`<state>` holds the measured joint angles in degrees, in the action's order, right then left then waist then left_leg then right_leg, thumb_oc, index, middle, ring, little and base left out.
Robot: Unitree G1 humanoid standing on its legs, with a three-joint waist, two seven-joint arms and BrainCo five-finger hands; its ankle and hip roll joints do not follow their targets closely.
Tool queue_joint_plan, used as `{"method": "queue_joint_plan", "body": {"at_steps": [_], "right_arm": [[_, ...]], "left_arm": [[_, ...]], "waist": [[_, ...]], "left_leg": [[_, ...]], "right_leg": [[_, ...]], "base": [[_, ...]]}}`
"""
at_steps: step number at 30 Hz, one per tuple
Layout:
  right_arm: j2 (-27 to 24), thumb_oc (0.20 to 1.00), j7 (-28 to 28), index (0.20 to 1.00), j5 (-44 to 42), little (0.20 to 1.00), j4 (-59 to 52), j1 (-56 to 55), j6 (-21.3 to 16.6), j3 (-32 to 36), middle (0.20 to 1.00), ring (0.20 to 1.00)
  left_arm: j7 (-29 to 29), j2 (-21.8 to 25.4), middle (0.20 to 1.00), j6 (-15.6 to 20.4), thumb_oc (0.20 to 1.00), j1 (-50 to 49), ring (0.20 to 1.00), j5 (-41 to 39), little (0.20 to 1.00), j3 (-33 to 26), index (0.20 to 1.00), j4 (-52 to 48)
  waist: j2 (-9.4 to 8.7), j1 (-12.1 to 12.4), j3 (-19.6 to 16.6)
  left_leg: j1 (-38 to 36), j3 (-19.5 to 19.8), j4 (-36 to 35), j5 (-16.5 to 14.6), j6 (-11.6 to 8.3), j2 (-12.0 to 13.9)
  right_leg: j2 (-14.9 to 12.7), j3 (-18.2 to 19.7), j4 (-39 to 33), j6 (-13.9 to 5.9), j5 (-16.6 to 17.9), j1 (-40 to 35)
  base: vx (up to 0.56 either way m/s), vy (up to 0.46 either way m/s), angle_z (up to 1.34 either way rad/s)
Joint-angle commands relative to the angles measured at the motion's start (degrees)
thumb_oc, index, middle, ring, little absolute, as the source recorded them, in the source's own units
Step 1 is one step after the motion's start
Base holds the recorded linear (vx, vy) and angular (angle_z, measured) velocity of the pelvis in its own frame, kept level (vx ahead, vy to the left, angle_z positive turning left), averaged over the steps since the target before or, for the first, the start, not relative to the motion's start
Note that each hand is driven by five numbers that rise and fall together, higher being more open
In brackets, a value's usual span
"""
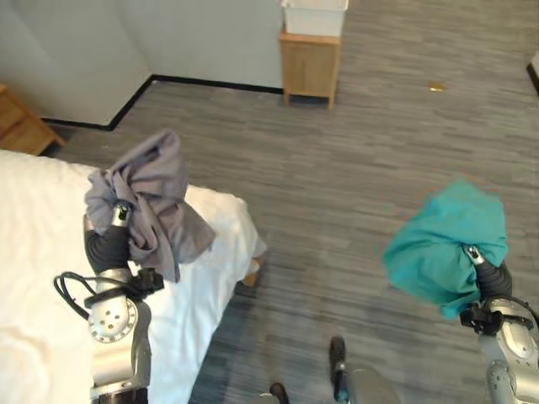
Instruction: Pick up bed clothes into laundry basket.
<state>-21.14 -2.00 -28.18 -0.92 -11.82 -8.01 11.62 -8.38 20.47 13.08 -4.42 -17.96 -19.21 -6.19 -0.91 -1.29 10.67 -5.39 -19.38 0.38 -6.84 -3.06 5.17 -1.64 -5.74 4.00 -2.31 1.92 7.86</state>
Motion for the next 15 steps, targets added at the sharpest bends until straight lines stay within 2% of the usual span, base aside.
{"method": "queue_joint_plan", "body": {"at_steps": [1, 8, 13, 14, 15], "right_arm": [[-2.2, 0.200, -2.5, 0.200, -3.4, 0.200, -3.1, 2.3, -3.0, 1.1, 0.200, 0.200], [-3.1, 0.200, -1.6, 0.200, -2.6, 0.200, -2.5, 2.1, -2.9, 0.7, 0.200, 0.200], [-3.3, 0.200, -1.7, 0.200, -2.3, 0.200, -3.0, 1.2, -2.6, 1.7, 0.200, 0.200], [-3.1, 0.200, -1.4, 0.200, -2.7, 0.200, -3.0, 1.1, -2.8, 1.9, 0.200, 0.200], [-3.0, 0.200, -1.3, 0.200, -3.1, 0.200, -3.2, 0.8, -3.2, 2.1, 0.200, 0.200]], "left_arm": [[0.9, 4.0, 0.200, 3.8, 0.200, 1.1, 0.200, -4.7, 0.200, 0.0, 0.200, -2.9], [0.8, 3.0, 0.200, 3.6, 0.200, 4.0, 0.200, -5.5, 0.200, 3.8, 0.200, -1.3], [1.5, 2.8, 0.200, 3.2, 0.200, 4.5, 0.200, -5.5, 0.200, 4.9, 0.200, -1.0], [1.4, 2.8, 0.200, 3.1, 0.200, 4.8, 0.200, -5.7, 0.200, 4.9, 0.200, -0.6], [1.4, 2.9, 0.200, 3.0, 0.200, 5.0, 0.200, -5.5, 0.200, 4.7, 0.200, -0.1]], "waist": [[-1.84, 1.2, -2.7], [-1.82, 0.3, -2.2], [-1.73, -0.5, -2.6], [-1.91, -0.7, -2.2], [-2.56, -0.5, -0.8]], "left_leg": [[2.8, 5.8, -3.3, 8.2, 0.02, -1.1], [3.1, 7.4, -2.3, 9.7, -1.90, 0.0], [2.6, 6.5, -1.6, 9.4, -2.31, 0.6], [3.7, 6.7, 1.8, 9.5, -2.81, 1.3], [6.7, 8.2, 10.5, 12.5, -3.32, 3.2]], "right_leg": [[-1.6, -1.9, -8.0, -3.87, -1.6, -10.7], [-1.4, -4.8, -7.7, -3.24, -1.5, -11.7], [-0.7, -4.6, -7.8, -2.74, -2.2, -12.4], [-0.6, -4.3, -7.6, -2.27, -2.6, -12.6], [-0.2, -3.3, -7.5, -1.27, -2.9, -13.5]], "base": [[-0.01, -0.185, 0.39], [0.01, -0.084, 0.33], [0.05, -0.071, -0.01], [0.00, -0.158, 0.00], [0.02, -0.238, 0.00]]}}
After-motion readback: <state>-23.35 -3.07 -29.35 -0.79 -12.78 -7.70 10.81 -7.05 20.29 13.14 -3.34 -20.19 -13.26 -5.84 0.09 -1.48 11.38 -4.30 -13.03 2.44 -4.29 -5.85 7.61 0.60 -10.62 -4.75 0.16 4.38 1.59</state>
